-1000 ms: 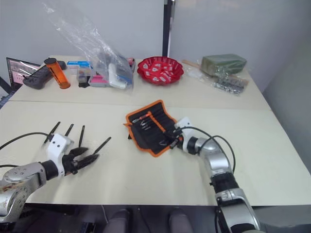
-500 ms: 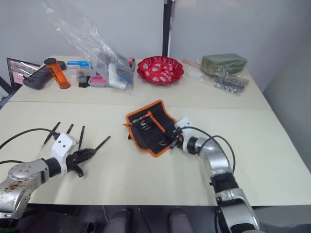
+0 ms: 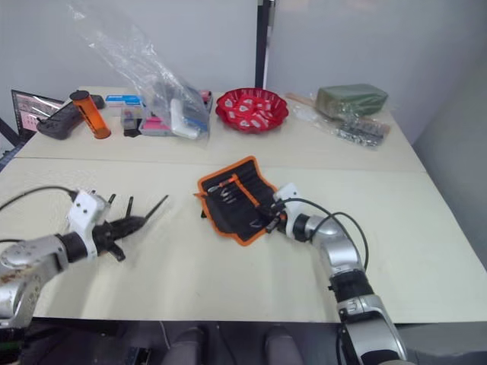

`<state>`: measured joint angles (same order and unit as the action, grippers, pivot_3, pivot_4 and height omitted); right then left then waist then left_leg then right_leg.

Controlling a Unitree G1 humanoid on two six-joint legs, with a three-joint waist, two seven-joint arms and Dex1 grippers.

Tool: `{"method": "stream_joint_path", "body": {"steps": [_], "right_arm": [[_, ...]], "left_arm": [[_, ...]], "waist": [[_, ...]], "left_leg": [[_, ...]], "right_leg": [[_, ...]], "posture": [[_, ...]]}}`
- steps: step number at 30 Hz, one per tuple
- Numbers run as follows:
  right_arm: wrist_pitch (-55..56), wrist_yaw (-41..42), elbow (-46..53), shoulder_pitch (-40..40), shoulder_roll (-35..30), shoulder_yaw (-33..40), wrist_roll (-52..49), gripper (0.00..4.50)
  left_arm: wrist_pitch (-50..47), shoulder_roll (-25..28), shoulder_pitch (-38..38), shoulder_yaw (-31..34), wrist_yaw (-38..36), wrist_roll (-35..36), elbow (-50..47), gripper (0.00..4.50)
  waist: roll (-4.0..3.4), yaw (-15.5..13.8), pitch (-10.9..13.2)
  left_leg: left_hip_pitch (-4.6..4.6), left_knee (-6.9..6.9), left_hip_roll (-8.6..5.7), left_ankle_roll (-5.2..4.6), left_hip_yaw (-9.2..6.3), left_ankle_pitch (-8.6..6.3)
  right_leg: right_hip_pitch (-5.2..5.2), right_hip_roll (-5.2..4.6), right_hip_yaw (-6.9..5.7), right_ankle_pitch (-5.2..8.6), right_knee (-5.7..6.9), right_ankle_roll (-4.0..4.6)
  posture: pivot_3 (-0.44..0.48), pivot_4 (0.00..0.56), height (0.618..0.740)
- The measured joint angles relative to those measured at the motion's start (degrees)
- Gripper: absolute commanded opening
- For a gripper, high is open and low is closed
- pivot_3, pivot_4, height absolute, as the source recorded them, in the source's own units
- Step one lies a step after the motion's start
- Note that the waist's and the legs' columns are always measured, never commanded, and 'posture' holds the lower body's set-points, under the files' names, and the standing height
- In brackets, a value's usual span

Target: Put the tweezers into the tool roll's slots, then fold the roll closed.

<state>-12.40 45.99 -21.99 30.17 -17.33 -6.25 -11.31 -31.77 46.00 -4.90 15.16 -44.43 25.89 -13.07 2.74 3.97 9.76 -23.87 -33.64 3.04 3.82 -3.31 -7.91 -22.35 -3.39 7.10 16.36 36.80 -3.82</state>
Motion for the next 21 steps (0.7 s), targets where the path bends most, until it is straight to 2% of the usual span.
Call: {"method": "stream_joint_path", "body": {"steps": [8, 12, 15, 18, 21], "right_arm": [[-0.08, -0.59, 2.95, -2.32, -0.3, 0.25, -0.03, 0.0], [-0.5, -0.58, 5.67, -4.08, -1.11, 0.17, -0.04, 0.0], [-0.75, -0.8, 6.63, -4.59, -1.71, 0.13, -0.09, 0.0], [-0.73, -1.19, 7.11, -4.86, -1.79, 0.07, -0.09, 0.0], [-0.64, -2.1, 7.4, -5.15, -1.72, 0.24, -0.1, 0.0]], "left_arm": [[-2.61, 2.36, -7.87, -2.79, -3.53, 1.09, 0.58, 0.02], [-5.0, 6.7, -16.43, -8.73, -7.66, 0.55, 0.75, 0.02], [-7.65, 7.92, -25.89, -14.84, -10.83, -1.15, 2.92, 0.02], [-9.27, 7.63, -32.69, -20.91, -14.1, -2.7, 4.46, 0.02], [-10.67, 4.68, -38.3, -26.7, -16.27, -4.93, 7.42, 0.02]], "waist": [[-0.02, -0.26, 0.03], [-0.04, -0.31, 0.07], [-0.08, -0.44, 0.12], [-0.11, -0.34, 0.14], [-0.15, -0.42, 0.17]], "left_leg": [[-0.08, 0.02, -0.02, -0.01, -0.03, 0.01], [-0.29, -0.08, -0.04, -0.02, -0.08, 0.01], [-0.34, -0.12, -0.06, -0.03, -0.11, 0.02], [-0.37, -0.11, -0.07, -0.03, -0.13, 0.02], [-0.39, -0.16, -0.08, -0.04, -0.16, 0.03]], "right_leg": [[-0.02, 0.01, -0.01, -0.06, -0.01, -0.26], [-0.15, 0.04, -0.01, -0.09, 0.0, -0.32], [-0.17, 0.06, -0.01, -0.15, 0.01, -0.44], [-0.19, 0.07, -0.02, -0.14, 0.03, -0.5], [-0.18, 0.08, -0.02, -0.14, 0.07, -0.54]], "posture": [[0.0, 0.15, 0.74], [0.0, 0.15, 0.74], [0.0, 0.15, 0.74], [0.0, 0.15, 0.74], [0.0, 0.15, 0.74]]}}
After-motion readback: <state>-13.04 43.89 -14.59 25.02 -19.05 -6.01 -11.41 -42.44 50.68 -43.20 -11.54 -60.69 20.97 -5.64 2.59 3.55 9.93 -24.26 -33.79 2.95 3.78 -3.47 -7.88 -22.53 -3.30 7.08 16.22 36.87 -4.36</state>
